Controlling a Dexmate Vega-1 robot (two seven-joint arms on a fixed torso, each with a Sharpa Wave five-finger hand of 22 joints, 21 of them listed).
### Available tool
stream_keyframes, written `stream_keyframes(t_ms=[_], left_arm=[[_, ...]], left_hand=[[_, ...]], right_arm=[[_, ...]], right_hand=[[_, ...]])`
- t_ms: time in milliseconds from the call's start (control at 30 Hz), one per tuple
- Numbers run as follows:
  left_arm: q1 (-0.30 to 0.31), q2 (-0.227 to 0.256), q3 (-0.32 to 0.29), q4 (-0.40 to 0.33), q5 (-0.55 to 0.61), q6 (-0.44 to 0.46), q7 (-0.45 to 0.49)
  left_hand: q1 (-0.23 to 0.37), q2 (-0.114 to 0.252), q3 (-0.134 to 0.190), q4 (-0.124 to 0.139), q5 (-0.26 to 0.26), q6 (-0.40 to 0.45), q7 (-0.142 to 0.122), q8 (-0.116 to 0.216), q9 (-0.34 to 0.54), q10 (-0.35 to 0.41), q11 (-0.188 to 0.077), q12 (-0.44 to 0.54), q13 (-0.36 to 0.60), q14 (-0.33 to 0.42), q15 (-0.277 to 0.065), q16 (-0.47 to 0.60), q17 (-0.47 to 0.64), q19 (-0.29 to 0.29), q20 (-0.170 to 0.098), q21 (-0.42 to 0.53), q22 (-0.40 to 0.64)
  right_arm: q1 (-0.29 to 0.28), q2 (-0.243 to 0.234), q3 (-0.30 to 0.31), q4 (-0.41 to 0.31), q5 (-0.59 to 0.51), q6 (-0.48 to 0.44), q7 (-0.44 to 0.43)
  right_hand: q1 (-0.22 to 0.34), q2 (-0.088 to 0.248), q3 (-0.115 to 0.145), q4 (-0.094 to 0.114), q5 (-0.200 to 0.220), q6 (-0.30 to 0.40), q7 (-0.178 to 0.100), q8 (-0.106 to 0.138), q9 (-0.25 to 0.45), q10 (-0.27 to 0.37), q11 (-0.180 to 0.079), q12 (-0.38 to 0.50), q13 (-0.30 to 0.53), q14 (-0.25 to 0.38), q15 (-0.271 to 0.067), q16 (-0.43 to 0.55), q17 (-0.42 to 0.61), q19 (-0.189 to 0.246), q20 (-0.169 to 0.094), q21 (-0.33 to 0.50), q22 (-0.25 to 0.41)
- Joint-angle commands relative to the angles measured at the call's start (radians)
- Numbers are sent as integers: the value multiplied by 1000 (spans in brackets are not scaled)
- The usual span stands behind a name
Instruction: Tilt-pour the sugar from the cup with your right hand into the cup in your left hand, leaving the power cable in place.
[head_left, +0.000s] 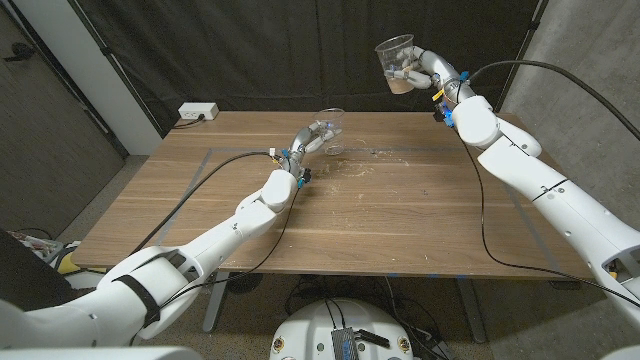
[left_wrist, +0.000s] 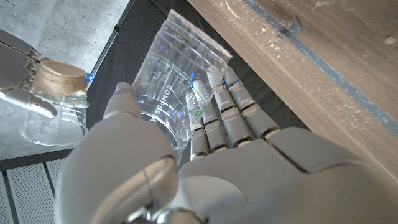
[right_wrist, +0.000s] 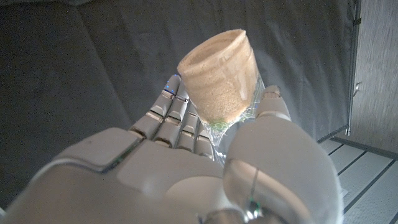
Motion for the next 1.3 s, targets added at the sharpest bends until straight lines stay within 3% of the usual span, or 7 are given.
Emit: stream_keyframes(t_ms=[33, 667, 1300], left_arm=[[12, 12, 6, -35, 13, 12, 12], [38, 21, 13, -86, 18, 42, 34], [61, 45, 12, -134, 20, 52, 50]], left_hand=[[4, 3, -3, 1, -1, 11, 0, -1, 3, 8, -2, 1, 4, 7, -81, 6, 5, 6, -11, 5, 5], [6, 7, -10, 4, -1, 13, 3, -9, 11, 9, -2, -6, 8, 5, -78, 6, 13, -1, -10, 15, 4], [7, 8, -12, 6, -2, 17, 2, -11, 15, 16, -1, -6, 11, 8, -78, 7, 16, -1, -11, 20, 4]], right_arm=[[65, -4, -54, -38, -81, -72, 78], [130, -2, -156, -103, -275, -171, 240], [137, 3, -210, -177, -479, -204, 400]], right_hand=[[-7, 4, 2, 2, 0, 10, -2, 1, 4, 11, 1, -4, 4, 14, -182, -1, 4, -2, -17, 2, -1], [-9, 5, 3, 2, -1, 17, -3, 0, 4, 19, -1, -6, 5, 21, -183, -4, 10, -4, -16, 0, -10], [-13, 6, 3, 3, 0, 23, -4, 1, 5, 24, -3, -8, 7, 28, -184, -9, 17, -6, -10, -3, -20]])
